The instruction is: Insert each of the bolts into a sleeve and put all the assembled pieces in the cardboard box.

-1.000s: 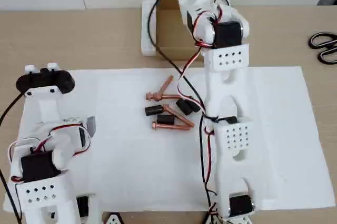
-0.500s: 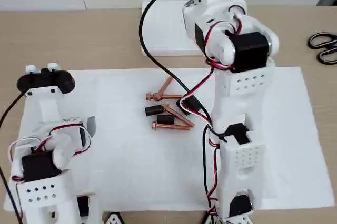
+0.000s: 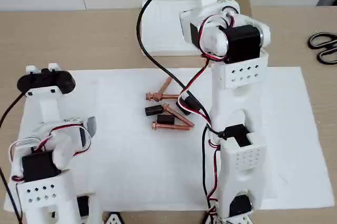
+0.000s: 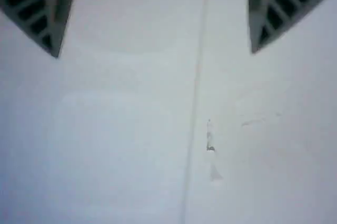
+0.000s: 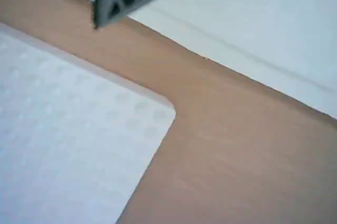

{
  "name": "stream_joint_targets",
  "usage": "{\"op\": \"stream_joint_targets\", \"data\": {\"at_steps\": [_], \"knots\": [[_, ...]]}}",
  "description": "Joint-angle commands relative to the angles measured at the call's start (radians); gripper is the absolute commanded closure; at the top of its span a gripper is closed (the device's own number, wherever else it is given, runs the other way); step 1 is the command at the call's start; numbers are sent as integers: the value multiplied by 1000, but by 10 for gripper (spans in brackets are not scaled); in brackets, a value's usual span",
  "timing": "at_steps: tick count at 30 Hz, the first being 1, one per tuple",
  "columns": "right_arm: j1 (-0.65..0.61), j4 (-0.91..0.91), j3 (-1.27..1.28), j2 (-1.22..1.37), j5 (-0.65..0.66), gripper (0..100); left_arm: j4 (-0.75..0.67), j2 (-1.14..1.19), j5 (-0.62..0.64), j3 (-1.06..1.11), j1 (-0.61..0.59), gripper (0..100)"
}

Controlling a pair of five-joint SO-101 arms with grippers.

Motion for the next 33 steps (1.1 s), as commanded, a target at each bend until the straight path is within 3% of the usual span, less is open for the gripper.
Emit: {"op": "stream_joint_targets", "data": {"at_steps": [1,8,15,19,27,33], "knots": [[-33,12,35,-30,-12,861,5,-11,-5,-4,2,782],[-93,12,100,-36,-11,861,6,-12,-9,-24,3,782],[-97,18,123,-298,-9,860,52,-6,-71,-159,5,779],[-93,19,423,-562,-9,860,109,-9,-115,-234,5,779],[-91,-8,1255,-1191,-12,859,199,-12,-117,-375,5,779],[-42,-295,1840,-1586,-11,859,232,-141,-115,-383,6,779]]}}
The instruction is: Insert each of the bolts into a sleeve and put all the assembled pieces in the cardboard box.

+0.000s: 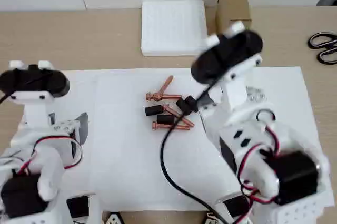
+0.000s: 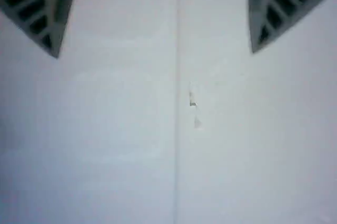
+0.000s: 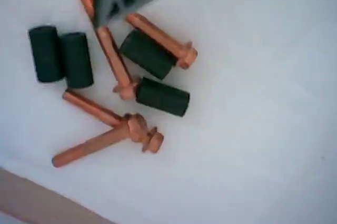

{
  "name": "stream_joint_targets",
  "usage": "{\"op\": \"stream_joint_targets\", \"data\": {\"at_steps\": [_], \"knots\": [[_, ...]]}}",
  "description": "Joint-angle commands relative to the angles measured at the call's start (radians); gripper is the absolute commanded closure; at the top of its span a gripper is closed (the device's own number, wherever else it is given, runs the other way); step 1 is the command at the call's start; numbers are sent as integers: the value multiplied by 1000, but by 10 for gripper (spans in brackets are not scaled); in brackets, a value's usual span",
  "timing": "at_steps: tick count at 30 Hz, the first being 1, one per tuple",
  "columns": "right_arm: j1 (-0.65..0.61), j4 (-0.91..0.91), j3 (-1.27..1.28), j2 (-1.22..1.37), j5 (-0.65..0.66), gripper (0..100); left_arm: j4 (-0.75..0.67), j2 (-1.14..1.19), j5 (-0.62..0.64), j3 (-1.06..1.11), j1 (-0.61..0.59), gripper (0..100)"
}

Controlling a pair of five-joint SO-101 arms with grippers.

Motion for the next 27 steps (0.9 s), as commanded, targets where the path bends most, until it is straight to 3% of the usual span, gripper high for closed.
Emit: {"op": "stream_joint_targets", "data": {"at_steps": [1,8,15,27], "knots": [[42,-213,374,-259,-8,859,0,-106,2,-21,6,779],[122,-541,853,-685,-5,859,-115,-394,-3,237,5,779],[168,-664,1096,-920,-5,860,-327,-695,-3,613,0,782],[234,-722,1240,-943,-5,860,-374,-695,2,895,2,783]]}}
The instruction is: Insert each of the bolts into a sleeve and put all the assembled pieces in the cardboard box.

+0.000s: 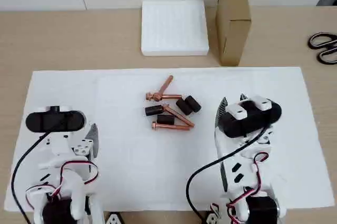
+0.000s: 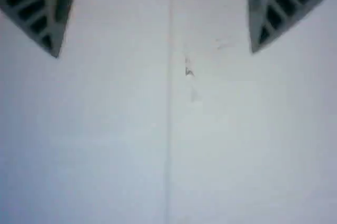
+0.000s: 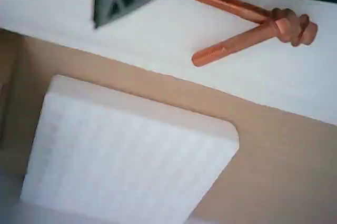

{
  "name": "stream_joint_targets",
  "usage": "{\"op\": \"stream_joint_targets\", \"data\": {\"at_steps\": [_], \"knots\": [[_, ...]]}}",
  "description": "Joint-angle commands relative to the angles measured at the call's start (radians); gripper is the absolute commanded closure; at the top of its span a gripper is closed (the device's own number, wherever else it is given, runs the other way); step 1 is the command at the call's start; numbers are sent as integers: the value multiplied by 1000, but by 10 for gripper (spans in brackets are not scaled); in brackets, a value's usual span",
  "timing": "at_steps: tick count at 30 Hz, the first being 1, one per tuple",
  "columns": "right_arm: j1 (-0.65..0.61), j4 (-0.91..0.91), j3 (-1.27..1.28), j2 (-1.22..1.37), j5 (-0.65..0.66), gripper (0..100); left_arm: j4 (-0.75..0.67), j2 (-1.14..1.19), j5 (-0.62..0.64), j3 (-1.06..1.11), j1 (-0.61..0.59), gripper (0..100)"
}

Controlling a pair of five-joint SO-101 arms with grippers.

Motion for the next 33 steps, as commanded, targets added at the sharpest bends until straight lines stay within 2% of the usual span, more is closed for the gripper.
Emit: {"op": "stream_joint_targets", "data": {"at_steps": [1,7,16,33], "knots": [[10,-16,43,-8,-5,860,-72,-12,2,102,2,783],[5,-16,130,-7,-5,861,-112,-12,-3,288,2,783],[4,-21,379,-7,-6,860,-117,-12,0,285,5,783],[8,47,379,-7,-6,861,-117,-12,0,285,5,783]]}}
